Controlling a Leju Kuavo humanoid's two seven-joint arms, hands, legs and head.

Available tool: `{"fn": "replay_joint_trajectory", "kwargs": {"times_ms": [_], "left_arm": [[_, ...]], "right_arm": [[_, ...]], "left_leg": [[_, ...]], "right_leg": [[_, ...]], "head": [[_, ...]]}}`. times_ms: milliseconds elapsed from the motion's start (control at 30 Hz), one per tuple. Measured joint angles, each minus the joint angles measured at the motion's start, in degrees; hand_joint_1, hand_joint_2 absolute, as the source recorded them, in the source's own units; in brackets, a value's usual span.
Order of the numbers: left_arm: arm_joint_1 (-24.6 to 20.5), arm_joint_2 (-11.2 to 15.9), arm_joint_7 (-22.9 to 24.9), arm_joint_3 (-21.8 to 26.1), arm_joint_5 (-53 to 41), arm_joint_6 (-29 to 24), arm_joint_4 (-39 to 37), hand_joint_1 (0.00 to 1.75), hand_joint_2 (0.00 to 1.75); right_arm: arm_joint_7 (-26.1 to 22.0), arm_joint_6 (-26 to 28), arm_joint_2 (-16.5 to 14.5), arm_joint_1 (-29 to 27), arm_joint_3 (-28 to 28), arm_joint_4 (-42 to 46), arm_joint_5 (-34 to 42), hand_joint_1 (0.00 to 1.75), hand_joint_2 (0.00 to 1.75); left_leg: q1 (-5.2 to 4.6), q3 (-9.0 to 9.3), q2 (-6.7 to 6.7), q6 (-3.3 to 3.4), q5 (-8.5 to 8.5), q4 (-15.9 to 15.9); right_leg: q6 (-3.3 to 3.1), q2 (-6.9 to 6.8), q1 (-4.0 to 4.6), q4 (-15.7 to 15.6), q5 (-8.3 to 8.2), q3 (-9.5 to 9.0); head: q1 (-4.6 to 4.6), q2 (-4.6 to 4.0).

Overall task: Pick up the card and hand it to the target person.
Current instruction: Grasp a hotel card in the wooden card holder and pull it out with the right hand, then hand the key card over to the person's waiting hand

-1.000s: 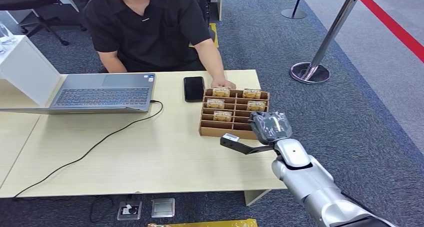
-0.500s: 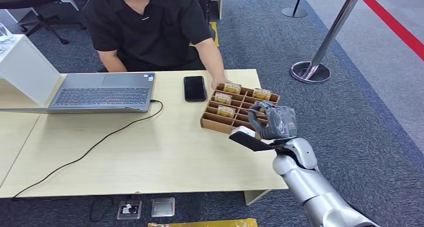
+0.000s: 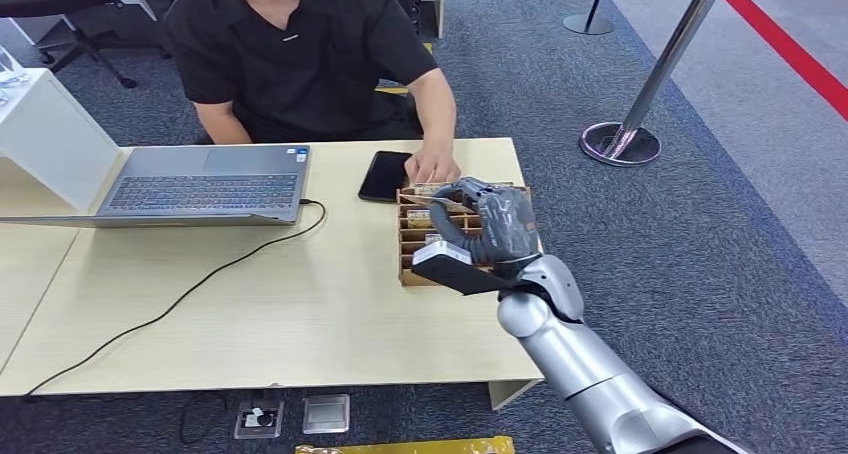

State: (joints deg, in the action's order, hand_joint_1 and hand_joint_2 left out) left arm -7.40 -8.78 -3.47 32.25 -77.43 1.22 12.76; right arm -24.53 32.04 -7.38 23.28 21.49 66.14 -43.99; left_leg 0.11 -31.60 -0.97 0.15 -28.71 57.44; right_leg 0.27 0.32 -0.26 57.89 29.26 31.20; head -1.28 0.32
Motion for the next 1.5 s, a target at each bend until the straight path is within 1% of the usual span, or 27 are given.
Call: {"fn": "replay_joint_trajectory", "kwargs": {"times_ms": [100,233,500,533,567,633,667,700,800,1000,1100,1200,1333,1500], "left_arm": [[-0.17,-0.10,0.08,-0.03,-0.19,-0.30,0.00,0.00,1.75],[-0.21,-0.16,0.26,-0.03,-0.22,-0.42,0.00,0.00,1.75],[-0.24,-0.16,1.31,-0.75,-1.62,-1.56,0.00,0.00,1.75],[-0.28,-0.16,1.47,-0.94,-1.92,-1.78,0.00,0.00,1.31],[-0.32,-0.16,1.58,-1.15,-2.17,-2.00,0.00,0.00,0.87],[-0.39,-0.17,1.58,-1.43,-2.38,-2.48,0.00,0.00,0.00],[-0.36,-0.17,1.45,-1.47,-2.31,-2.65,0.00,0.00,0.00],[-0.32,-0.17,1.28,-1.46,-2.22,-2.69,0.00,0.00,0.00],[-0.22,-0.18,0.96,-1.45,-1.93,-2.30,0.00,0.00,0.00],[-0.17,-0.20,1.04,-1.44,-1.52,-1.90,0.00,0.00,0.00],[0.02,-0.20,1.04,-1.42,-1.09,-2.20,0.00,0.00,0.00],[0.45,-0.20,1.04,-1.35,-0.56,-2.67,0.00,0.00,0.00],[1.19,-0.18,1.03,-1.08,0.04,-2.85,-0.01,0.00,0.00],[1.86,-0.19,1.02,-0.73,0.55,-2.86,-0.02,0.00,0.00]], "right_arm": [[0.62,1.00,-1.01,1.62,2.27,-3.13,-1.95,1.75,1.75],[0.42,2.59,-2.14,2.96,4.37,-6.96,-2.04,1.75,1.75],[0.81,4.25,-2.61,4.56,6.07,-11.03,-1.84,1.75,1.75],[0.91,4.36,-2.61,4.63,6.11,-11.26,-1.87,1.42,1.75],[1.00,4.49,-2.62,4.68,6.19,-11.48,-1.91,1.03,1.75],[1.17,4.94,-2.63,4.74,6.35,-11.86,-2.00,0.15,1.75],[1.27,5.17,-2.63,4.75,6.41,-12.02,-2.02,0.04,1.75],[1.38,5.39,-2.61,4.75,6.42,-12.15,-2.03,0.00,1.31],[1.61,5.77,-2.55,4.74,6.42,-12.36,-2.01,0.00,0.00],[1.88,7.29,-2.24,4.53,5.83,-12.15,-2.45,0.00,0.00],[1.25,7.46,-1.94,4.09,3.24,-11.73,-4.57,0.00,0.00],[-0.05,7.54,-1.68,3.30,-2.78,-11.48,-7.82,0.00,0.00],[-0.57,7.56,-0.70,2.14,-14.00,-12.03,-12.15,0.00,0.00],[3.98,7.56,1.94,0.74,-27.94,-16.76,-17.62,0.00,0.00]], "left_leg": [[0.00,0.00,0.00,0.00,0.00,0.00],[0.00,-0.03,-0.01,0.00,0.00,0.00],[0.00,-0.07,-0.01,0.00,0.01,0.01],[0.00,-0.07,-0.01,0.00,0.01,0.01],[0.00,-0.07,-0.01,0.00,0.01,0.01],[0.00,-0.08,-0.01,0.00,0.01,0.01],[0.00,-0.08,-0.01,0.00,0.01,0.01],[0.00,-0.09,0.00,0.00,0.01,0.01],[0.00,-0.14,-0.01,0.01,0.01,0.01],[0.00,-0.18,0.00,0.01,0.02,0.02],[0.00,-0.20,0.00,0.01,0.01,0.03],[0.00,-0.22,-0.02,0.01,0.01,0.05],[-0.01,-0.24,-0.03,0.02,0.01,0.07],[-0.01,-0.25,-0.06,0.03,0.00,0.09]], "right_leg": [[0.00,0.00,0.00,0.00,0.00,0.00],[0.00,0.00,0.00,0.00,0.00,0.03],[0.00,-0.01,0.00,0.00,0.00,0.07],[0.00,-0.01,0.00,0.00,0.00,0.07],[0.00,-0.01,0.00,0.00,0.00,0.07],[0.00,-0.01,0.00,0.00,0.00,0.08],[0.00,-0.01,0.00,0.00,0.00,0.10],[0.00,-0.01,0.00,0.00,0.00,0.12],[0.00,-0.01,0.00,0.00,0.00,0.18],[0.00,0.00,0.00,0.00,-0.01,0.23],[0.00,-0.01,0.00,-0.01,-0.01,0.25],[0.00,-0.02,-0.01,-0.02,-0.01,0.25],[0.00,-0.03,-0.01,-0.04,-0.01,0.25],[0.01,-0.05,-0.01,-0.07,-0.01,0.25]], "head": [[-0.02,-0.01],[-0.02,-0.01],[-0.03,-0.01],[-0.02,0.00],[-0.02,-0.01],[-0.03,0.00],[-0.02,-0.01],[0.00,0.00],[0.00,0.01],[-0.02,0.00],[-0.02,0.01],[0.00,0.00],[-0.03,-0.01],[-0.09,-0.01]]}}
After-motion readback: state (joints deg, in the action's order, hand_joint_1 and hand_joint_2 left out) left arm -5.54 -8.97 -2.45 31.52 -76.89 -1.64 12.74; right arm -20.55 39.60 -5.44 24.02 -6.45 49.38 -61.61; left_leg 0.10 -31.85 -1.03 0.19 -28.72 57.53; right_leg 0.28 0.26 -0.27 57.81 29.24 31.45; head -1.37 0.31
